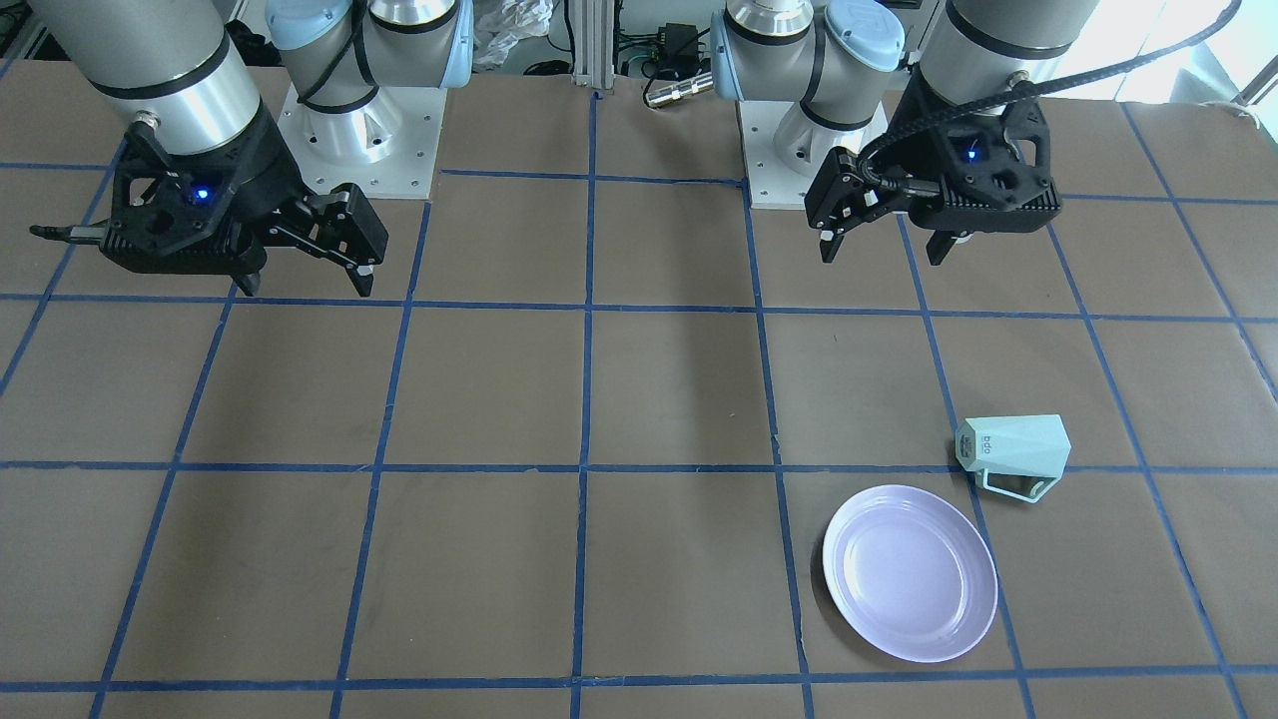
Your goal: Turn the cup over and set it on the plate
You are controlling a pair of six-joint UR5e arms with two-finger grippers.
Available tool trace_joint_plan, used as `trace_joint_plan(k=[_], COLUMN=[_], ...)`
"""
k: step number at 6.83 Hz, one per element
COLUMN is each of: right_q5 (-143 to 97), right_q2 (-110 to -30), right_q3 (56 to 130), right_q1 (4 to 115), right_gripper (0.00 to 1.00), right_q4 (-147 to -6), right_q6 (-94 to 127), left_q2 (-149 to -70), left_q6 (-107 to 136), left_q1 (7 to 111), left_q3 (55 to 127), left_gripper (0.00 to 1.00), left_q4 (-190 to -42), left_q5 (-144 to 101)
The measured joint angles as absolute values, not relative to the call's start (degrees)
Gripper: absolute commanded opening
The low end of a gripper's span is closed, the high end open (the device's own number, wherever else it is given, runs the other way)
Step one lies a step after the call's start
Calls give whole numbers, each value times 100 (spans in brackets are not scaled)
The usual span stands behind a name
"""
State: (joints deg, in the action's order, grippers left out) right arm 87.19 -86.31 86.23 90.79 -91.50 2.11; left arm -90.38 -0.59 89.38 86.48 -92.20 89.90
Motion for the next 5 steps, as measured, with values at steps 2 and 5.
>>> trace_joint_plan(k=[2,5], right_q5=[8719,8719], right_q2=[-8631,-8631], right_q3=[8624,8622], right_q1=[9079,9079], right_gripper=[100,100], right_q4=[-9149,-9149], right_q6=[211,211], left_q2=[-9035,-9035], left_q6=[-54,-71], left_q1=[8938,8889], left_q3=[8648,8630], left_gripper=[100,100], left_q4=[-9220,-9236], left_q5=[8993,8982])
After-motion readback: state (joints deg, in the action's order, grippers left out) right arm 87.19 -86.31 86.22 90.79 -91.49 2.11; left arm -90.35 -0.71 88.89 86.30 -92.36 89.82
